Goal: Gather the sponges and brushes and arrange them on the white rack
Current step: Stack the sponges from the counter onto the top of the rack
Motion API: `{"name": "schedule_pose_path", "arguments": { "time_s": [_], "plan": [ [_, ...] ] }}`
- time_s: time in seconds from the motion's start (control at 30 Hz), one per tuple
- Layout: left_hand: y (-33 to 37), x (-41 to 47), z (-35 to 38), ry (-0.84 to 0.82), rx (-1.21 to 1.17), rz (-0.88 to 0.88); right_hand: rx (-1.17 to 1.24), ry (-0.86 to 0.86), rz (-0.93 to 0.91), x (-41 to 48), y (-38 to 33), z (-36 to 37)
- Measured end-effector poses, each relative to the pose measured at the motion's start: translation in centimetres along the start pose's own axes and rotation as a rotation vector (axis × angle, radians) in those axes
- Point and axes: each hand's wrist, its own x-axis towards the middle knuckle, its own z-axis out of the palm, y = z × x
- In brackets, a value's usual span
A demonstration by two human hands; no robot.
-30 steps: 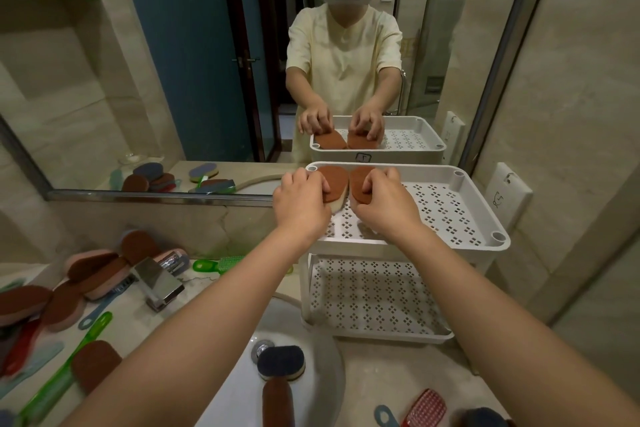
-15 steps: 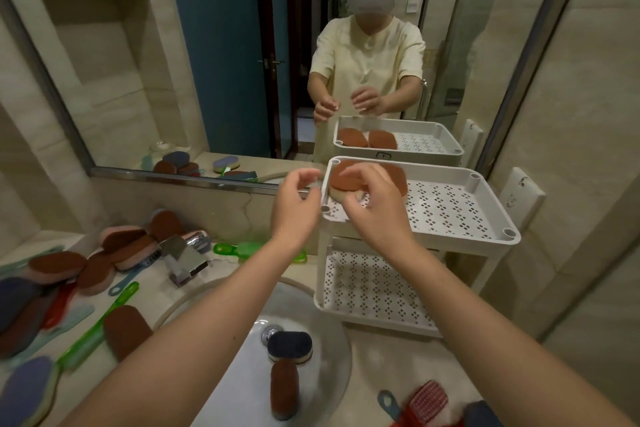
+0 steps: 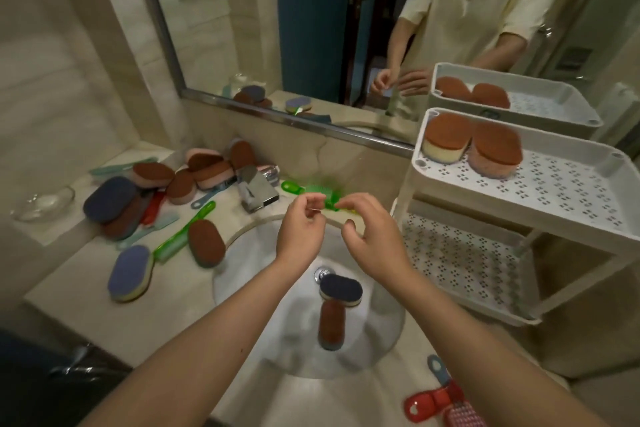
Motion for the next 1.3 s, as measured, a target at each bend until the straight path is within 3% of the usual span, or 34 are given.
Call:
{"name": "schedule_pose_path", "arguments": {
  "time_s": [0.2, 0.53, 0.97, 1.13, 1.3],
  "plan": [
    [-6.6, -0.4, -1.3, -0.178, 0.125, -0.255, 0.007, -0.299, 0.453, -2.7, 4.9, 5.7],
    [-15.3, -1.1, 0.5, -0.484, 0.239, -0.574, 0.107, -0.413, 1.005, -7.6, 12.1, 12.2],
    [-21.1, -1.2, 3.3, -0.601, 0.187, -0.921, 0.172, -0.411, 1.365, -11.3, 15.1, 16.9],
    [-22.0, -1.0, 3.0, -0.53, 0.158, -0.987, 0.222, -0.269, 1.478, -11.4, 14.9, 17.3],
    [-22.2, 0.0, 2.2, -0.405, 0.14, -0.934, 0.417, -0.201, 1.437, -9.8, 13.8, 17.3]
  ]
}}
